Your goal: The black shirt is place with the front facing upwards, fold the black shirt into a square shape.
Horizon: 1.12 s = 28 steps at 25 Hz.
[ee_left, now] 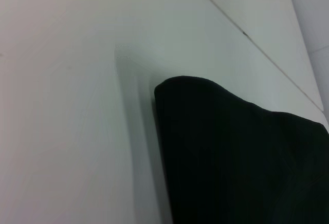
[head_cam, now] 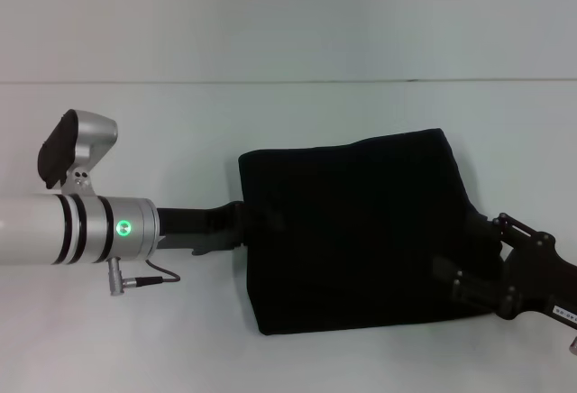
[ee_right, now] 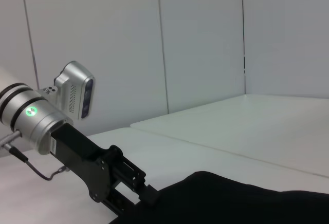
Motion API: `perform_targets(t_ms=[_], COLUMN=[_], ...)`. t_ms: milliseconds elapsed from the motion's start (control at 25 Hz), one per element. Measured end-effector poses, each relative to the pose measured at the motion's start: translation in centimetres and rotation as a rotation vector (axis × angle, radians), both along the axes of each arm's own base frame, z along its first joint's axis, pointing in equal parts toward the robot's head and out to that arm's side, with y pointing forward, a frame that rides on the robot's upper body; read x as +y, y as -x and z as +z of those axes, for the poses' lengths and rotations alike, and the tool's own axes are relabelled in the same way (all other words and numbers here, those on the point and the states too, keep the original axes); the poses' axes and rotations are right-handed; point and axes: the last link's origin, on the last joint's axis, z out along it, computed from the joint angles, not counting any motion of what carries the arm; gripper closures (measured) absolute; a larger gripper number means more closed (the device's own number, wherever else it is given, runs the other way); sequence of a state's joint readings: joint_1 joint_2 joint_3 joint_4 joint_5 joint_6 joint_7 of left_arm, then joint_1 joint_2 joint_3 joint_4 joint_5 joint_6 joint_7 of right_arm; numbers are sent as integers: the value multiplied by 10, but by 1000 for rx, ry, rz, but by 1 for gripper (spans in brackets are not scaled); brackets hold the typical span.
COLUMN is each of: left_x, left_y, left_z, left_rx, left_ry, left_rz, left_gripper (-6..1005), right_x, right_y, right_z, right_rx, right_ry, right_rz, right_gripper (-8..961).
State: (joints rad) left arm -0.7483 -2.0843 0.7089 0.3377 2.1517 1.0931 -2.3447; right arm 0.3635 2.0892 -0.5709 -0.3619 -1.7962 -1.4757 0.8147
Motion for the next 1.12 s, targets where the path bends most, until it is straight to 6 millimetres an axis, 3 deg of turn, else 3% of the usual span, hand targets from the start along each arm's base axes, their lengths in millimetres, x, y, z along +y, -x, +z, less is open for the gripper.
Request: perform_targets(t_ms=[160, 600, 720, 1120], left_x=[2, 6, 10, 29], left_y=[-1, -1, 0, 15], left_z=[1, 3, 6, 42], left_rx=[2, -1, -6, 34], left_ry=[-10, -38, -66, -162], left_rz=[-5, 2, 15, 42], left_gripper=[297, 736, 909, 908], right_x=[1, 2, 4, 14], right_y=[1, 3, 4, 7], right_z=[0, 3, 4, 11], right_rx=[2, 26, 32, 53], right_ry=[0, -19, -26, -73], right_rz=[5, 3, 5, -7], right_gripper=[84, 84, 84, 84])
